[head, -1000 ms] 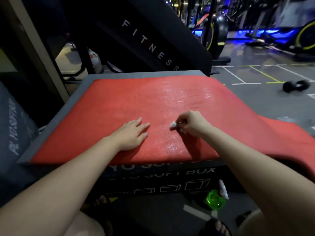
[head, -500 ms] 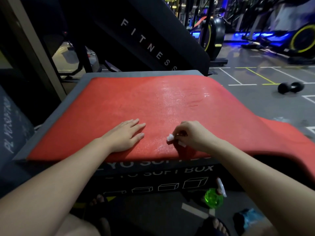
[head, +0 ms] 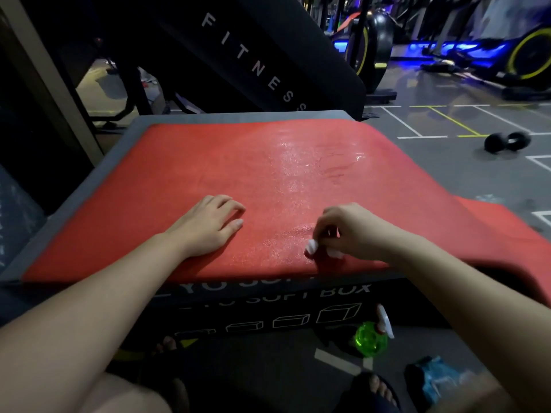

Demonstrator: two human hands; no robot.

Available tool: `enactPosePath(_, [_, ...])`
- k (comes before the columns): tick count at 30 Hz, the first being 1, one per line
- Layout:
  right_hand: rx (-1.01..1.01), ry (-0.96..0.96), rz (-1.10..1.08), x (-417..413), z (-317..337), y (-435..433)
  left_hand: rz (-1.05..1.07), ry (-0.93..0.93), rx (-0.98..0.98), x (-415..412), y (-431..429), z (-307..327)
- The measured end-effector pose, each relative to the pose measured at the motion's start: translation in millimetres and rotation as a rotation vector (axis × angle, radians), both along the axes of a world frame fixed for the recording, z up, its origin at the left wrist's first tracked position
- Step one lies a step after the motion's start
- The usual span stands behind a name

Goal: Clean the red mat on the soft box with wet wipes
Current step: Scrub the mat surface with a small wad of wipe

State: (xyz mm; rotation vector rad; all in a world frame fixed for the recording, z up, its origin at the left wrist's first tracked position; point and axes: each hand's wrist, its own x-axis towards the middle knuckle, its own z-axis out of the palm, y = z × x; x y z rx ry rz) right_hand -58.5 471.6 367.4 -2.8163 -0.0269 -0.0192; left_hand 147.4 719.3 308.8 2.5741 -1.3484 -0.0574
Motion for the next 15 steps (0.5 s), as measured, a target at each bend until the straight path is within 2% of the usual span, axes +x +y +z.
enactPosePath(5, [0.017, -0.190, -0.247, 46, -19, -23, 0.036, 0.012, -0.023, -3, -7, 1])
enactPosePath(7, [0.069, -0.190, -0.324, 48, -21, -30, 0.046, 0.007, -0.032, -4, -9, 1])
enactPosePath(9, [0.111, -0.114, -0.305, 41, -15, -30, 0.053, 0.000, -0.033, -5, -10, 1])
enactPosePath(15, [0.141, 0.285, -0.043, -1, 16, -15, 0.070, -0.055, -0.053, -7, -16, 3])
